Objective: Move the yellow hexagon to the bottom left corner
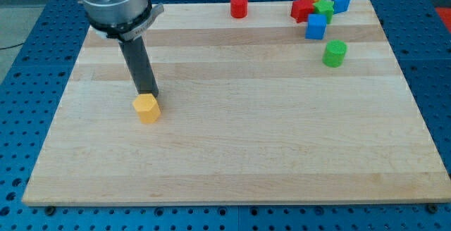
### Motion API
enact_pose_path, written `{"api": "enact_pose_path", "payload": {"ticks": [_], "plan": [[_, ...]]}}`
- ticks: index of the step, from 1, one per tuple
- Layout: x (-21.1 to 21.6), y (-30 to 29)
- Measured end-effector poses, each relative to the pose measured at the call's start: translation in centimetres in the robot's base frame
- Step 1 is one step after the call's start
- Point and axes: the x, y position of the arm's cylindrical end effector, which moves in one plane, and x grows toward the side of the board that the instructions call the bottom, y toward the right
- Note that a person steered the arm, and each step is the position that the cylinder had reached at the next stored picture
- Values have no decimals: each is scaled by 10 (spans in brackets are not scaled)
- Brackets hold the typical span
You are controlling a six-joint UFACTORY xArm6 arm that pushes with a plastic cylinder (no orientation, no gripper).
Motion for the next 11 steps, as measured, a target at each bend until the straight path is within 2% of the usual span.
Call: {"api": "enact_pose_path", "payload": {"ticks": [2, 3, 4, 6, 8, 11], "plan": [[29, 20], [34, 48], [47, 42], [52, -22], [75, -47], [83, -95]]}}
